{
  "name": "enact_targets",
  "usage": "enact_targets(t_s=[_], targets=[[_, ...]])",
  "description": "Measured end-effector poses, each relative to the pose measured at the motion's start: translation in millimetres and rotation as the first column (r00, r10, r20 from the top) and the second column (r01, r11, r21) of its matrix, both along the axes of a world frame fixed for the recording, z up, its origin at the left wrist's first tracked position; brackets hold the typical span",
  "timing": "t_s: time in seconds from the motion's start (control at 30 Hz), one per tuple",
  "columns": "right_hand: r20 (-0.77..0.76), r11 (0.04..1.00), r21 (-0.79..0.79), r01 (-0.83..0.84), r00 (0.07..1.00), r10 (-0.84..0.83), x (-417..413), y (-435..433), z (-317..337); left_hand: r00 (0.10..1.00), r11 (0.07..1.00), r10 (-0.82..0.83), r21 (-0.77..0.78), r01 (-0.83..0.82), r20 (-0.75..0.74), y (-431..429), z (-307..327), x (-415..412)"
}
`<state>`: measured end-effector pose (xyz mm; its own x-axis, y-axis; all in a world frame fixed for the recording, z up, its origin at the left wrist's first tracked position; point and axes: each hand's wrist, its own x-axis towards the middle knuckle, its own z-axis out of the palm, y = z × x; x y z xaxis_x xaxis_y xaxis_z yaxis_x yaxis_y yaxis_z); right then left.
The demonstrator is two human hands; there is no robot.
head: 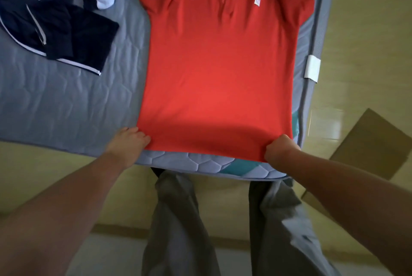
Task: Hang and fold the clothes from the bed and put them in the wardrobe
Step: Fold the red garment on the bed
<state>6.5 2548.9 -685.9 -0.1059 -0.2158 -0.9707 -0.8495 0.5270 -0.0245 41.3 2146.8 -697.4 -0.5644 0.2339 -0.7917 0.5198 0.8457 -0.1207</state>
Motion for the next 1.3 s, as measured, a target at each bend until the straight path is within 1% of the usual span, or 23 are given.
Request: enact_targets(t_s=[0.1,0.27,0.57,0.63,0.67,0.7,0.73,0.77,0.8,0.83,0.87,0.9,0.93,0.97,1.0,1.03,1.07,1.1,1.13,1.17,1.2,1.27,1.3], targets=[[0.050,0.999,0.040,-0.003,0.999,0.001,17.3,-4.4,-0.6,1.000,1.000,-0.029,-0.009,0.029,0.011,-1.3,-1.7,20.9],[0.108,0.997,0.070,-0.026,0.994,0.018,41.4,-4.2,-8.3,0.998,1.000,-0.025,-0.014,0.026,0.049,-0.8,-5.7,46.5],[0.077,0.997,0.077,0.022,0.997,-0.028,66.1,-5.2,-35.9,0.998,0.999,0.005,-0.048,-0.002,0.066,10.9,-20.7,60.8],[0.087,0.993,0.114,0.032,0.995,-0.042,65.6,-5.1,-37.7,0.995,0.998,0.024,-0.067,-0.018,0.092,17.9,-17.8,57.3],[0.101,0.990,0.135,0.037,0.994,-0.050,62.4,-4.8,-39.5,0.990,0.996,0.031,-0.091,-0.018,0.140,23.2,-15.8,52.3],[0.120,0.988,0.147,0.052,0.990,-0.070,55.2,-5.6,-40.4,0.975,0.991,0.037,-0.133,-0.008,0.219,29.7,-14.2,44.3],[0.131,0.984,0.145,0.099,0.984,-0.118,43.2,-7.2,-42.0,0.946,0.982,0.069,-0.186,-0.009,0.317,38.7,-12.4,30.9],[0.126,0.976,0.118,0.183,0.972,-0.197,26.5,-10.0,-43.1,0.905,0.972,0.124,-0.235,-0.028,0.408,49.3,-11.5,12.3],[0.096,0.955,0.052,0.291,0.951,-0.295,5.7,-13.5,-45.0,0.854,0.957,0.199,-0.285,-0.062,0.480,61.2,-12.0,-8.4],[0.030,0.912,-0.053,0.407,0.913,-0.406,-18.6,-16.5,-47.8,0.797,0.937,0.273,-0.336,-0.094,0.539,74.3,-14.2,-31.3],[-0.070,0.834,-0.190,0.518,0.840,-0.537,-45.0,-18.5,-50.6,0.761,0.929,0.309,-0.351,-0.114,0.570,87.3,-17.8,-55.0],[-0.166,0.706,-0.361,0.609,0.703,-0.691,-71.4,-19.3,-53.2,0.769,0.939,0.303,-0.312,-0.142,0.563,99.8,-20.4,-78.5],[-0.216,0.529,-0.554,0.642,0.503,-0.837,-97.6,-18.5,-55.0,0.820,0.958,0.272,-0.222,-0.181,0.504,113.0,-21.9,-101.5],[-0.197,0.324,-0.724,0.609,0.268,-0.943,-123.7,-16.9,-55.6,0.895,0.970,0.243,-0.086,-0.227,0.375,124.5,-24.7,-122.7],[-0.136,0.134,-0.842,0.523,0.036,-0.990,-148.0,-13.8,-55.9,0.947,0.962,0.243,0.073,-0.262,0.209,135.0,-27.8,-142.8],[-0.079,0.004,-0.908,0.419,-0.160,-0.984,-171.3,-8.7,-56.6,0.956,0.931,0.282,0.221,-0.292,0.075,145.3,-30.6,-160.5],[-0.054,-0.057,-0.939,0.339,-0.308,-0.950,-192.7,-2.0,-57.3,0.939,0.884,0.344,0.338,-0.324,0.002,155.9,-33.1,-174.5],[-0.058,-0.079,-0.948,0.310,-0.410,-0.910,-211.7,4.8,-57.9,0.914,0.829,0.406,0.428,-0.359,-0.021,165.3,-35.7,-185.8],[-0.087,-0.085,-0.939,0.334,-0.469,-0.879,-227.4,11.3,-59.5,0.887,0.770,0.462,0.502,-0.394,-0.013,173.8,-38.7,-196.0],[-0.123,-0.093,-0.915,0.392,-0.493,-0.861,-239.5,17.7,-62.8,0.860,0.709,0.511,0.560,-0.428,0.011,182.4,-41.9,-204.4],[-0.152,-0.108,-0.883,0.458,-0.495,-0.856,-248.3,23.6,-67.5,0.832,0.651,0.554,0.603,-0.461,0.038,190.3,-45.9,-210.9],[-0.151,-0.183,-0.812,0.554,-0.502,-0.851,-259.2,34.8,-73.4,0.775,0.537,0.621,0.657,-0.529,0.117,206.3,-54.8,-222.4],[-0.124,-0.232,-0.790,0.567,-0.518,-0.846,-261.5,39.8,-74.8,0.731,0.458,0.656,0.670,-0.584,0.188,215.1,-59.5,-228.2]])
